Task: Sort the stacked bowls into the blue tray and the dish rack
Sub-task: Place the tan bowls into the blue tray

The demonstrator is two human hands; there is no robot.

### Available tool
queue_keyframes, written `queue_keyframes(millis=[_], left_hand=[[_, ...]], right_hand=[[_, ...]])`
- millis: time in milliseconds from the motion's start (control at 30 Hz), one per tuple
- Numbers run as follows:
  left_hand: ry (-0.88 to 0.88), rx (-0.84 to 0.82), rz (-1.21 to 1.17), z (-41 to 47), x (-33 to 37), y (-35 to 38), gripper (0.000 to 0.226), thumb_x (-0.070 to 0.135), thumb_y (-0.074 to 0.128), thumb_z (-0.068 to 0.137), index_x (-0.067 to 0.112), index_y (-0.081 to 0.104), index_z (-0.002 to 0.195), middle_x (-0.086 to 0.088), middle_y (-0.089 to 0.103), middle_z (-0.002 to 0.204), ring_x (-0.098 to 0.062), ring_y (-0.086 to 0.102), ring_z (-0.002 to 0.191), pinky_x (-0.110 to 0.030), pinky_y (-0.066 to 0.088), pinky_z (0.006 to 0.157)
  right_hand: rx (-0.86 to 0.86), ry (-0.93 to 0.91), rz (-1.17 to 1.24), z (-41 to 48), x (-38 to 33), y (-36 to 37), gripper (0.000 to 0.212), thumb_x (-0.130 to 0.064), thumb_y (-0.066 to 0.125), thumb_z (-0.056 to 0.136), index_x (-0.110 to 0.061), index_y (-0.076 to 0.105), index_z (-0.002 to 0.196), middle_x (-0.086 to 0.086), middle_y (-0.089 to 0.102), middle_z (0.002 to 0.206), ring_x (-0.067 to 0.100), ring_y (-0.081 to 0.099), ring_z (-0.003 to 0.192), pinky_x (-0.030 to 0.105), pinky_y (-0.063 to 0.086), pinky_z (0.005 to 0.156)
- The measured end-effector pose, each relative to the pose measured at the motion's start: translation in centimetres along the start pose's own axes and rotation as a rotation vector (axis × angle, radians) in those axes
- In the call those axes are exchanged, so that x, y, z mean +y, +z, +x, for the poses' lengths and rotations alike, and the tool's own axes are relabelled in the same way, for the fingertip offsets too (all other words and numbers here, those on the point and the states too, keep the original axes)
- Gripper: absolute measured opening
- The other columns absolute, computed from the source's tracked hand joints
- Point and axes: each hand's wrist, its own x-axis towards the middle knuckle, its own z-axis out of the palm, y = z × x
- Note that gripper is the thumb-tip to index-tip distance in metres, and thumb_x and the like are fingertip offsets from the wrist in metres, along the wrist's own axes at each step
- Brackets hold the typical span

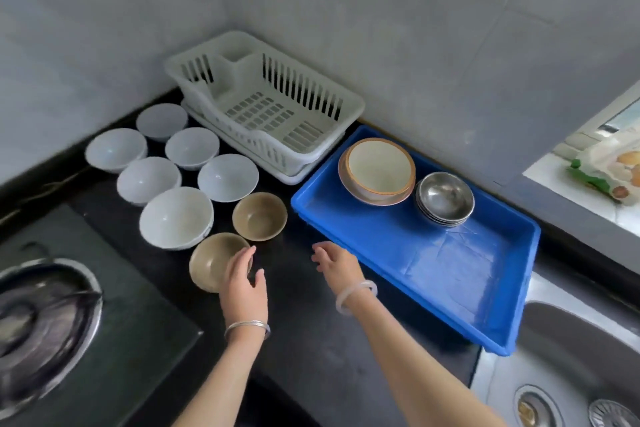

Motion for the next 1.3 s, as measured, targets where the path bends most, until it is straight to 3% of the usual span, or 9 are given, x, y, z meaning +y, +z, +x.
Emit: queue_keyframes(millis=[100, 233, 333, 467, 567, 767, 967, 1133, 1300], left_hand=[[-0.019, 0.128, 0.130, 0.7, -2.5, -2.2, 0.045, -0.008, 0.067, 0.072, 0.004, 0.063, 0.116, -0.021, 0.055, 0.127, -0.038, 0.050, 0.119, -0.047, 0.037, 0.102], [-0.172, 0.143, 0.100, 1.9, -5.1, -3.9, 0.052, -0.005, 0.064, 0.077, 0.008, 0.055, 0.126, -0.019, 0.044, 0.139, -0.036, 0.042, 0.128, -0.045, 0.033, 0.107], [-0.297, 0.088, -0.055, 2.7, -6.5, -4.6, 0.055, -0.002, 0.056, 0.084, 0.012, 0.044, 0.135, -0.015, 0.047, 0.137, -0.031, 0.052, 0.120, -0.038, 0.042, 0.102], [-0.440, 0.017, -0.237, 3.3, -7.4, -5.0, 0.049, 0.004, 0.051, 0.088, 0.017, 0.046, 0.134, -0.008, 0.057, 0.132, -0.024, 0.060, 0.111, -0.025, 0.040, 0.089], [-0.483, -0.003, -0.295, 3.8, -7.7, -4.9, 0.046, 0.006, 0.051, 0.088, 0.017, 0.047, 0.133, -0.009, 0.058, 0.130, -0.024, 0.060, 0.111, -0.025, 0.040, 0.091], [-0.500, -0.035, -0.273, 4.3, -8.2, -4.8, 0.047, 0.007, 0.052, 0.088, 0.020, 0.047, 0.132, -0.008, 0.059, 0.129, -0.024, 0.059, 0.114, -0.032, 0.042, 0.096], [-0.475, -0.133, -0.411, 4.6, -8.5, -4.6, 0.040, 0.005, 0.050, 0.089, 0.020, 0.054, 0.126, -0.009, 0.062, 0.123, -0.024, 0.058, 0.110, -0.043, 0.045, 0.101], [-0.593, -0.099, -0.610, 4.8, -8.4, -4.1, 0.028, 0.013, 0.039, 0.097, 0.014, 0.059, 0.116, -0.009, 0.061, 0.111, -0.026, 0.061, 0.099, -0.036, 0.048, 0.093], [-0.627, -0.066, -0.650, 4.8, -8.4, -4.1, 0.025, 0.018, 0.044, 0.095, 0.010, 0.061, 0.113, -0.012, 0.062, 0.109, -0.029, 0.062, 0.097, -0.037, 0.050, 0.089]], right_hand=[[-0.032, 0.055, -0.084, 1.8, -1.6, 2.7, 0.038, -0.035, 0.042, 0.094, -0.023, 0.049, 0.129, 0.003, 0.063, 0.116, 0.021, 0.062, 0.100, 0.038, 0.050, 0.091], [-0.038, 0.148, -0.082, 5.0, -3.7, 5.4, 0.049, -0.038, 0.046, 0.092, -0.022, 0.039, 0.138, 0.008, 0.058, 0.127, 0.026, 0.060, 0.108, 0.046, 0.048, 0.096], [-0.069, 0.228, 0.028, 7.2, -4.6, 6.7, 0.047, -0.034, 0.045, 0.093, -0.017, 0.040, 0.137, 0.008, 0.065, 0.108, 0.022, 0.063, 0.085, 0.042, 0.052, 0.089], [-0.074, 0.318, 0.201, 8.9, -4.8, 7.2, 0.032, -0.020, 0.043, 0.095, -0.010, 0.047, 0.126, 0.013, 0.065, 0.098, 0.026, 0.063, 0.080, 0.039, 0.054, 0.078], [-0.020, 0.343, 0.287, 8.7, -5.1, 6.8, 0.013, -0.006, 0.046, 0.091, -0.008, 0.057, 0.096, 0.018, 0.065, 0.099, 0.027, 0.065, 0.078, 0.035, 0.056, 0.076], [0.043, 0.190, 0.240, 5.4, -6.6, 5.4, 0.020, -0.005, 0.047, 0.088, -0.014, 0.061, 0.078, 0.010, 0.067, 0.089, 0.021, 0.069, 0.074, 0.021, 0.056, 0.055], [-0.084, 0.063, -0.082, 2.0, -7.8, 5.1, 0.013, -0.017, 0.052, 0.091, -0.021, 0.064, 0.093, 0.003, 0.069, 0.086, 0.010, 0.069, 0.067, 0.019, 0.056, 0.059], [-0.060, 0.018, -0.291, 0.7, -7.5, 5.9, 0.007, -0.020, 0.056, 0.090, -0.020, 0.062, 0.093, 0.001, 0.065, 0.080, 0.012, 0.067, 0.067, 0.021, 0.055, 0.062], [-0.057, 0.016, -0.332, 0.9, -7.5, 7.0, 0.002, -0.020, 0.057, 0.090, -0.022, 0.058, 0.091, 0.005, 0.067, 0.085, 0.018, 0.069, 0.073, 0.028, 0.058, 0.072]])
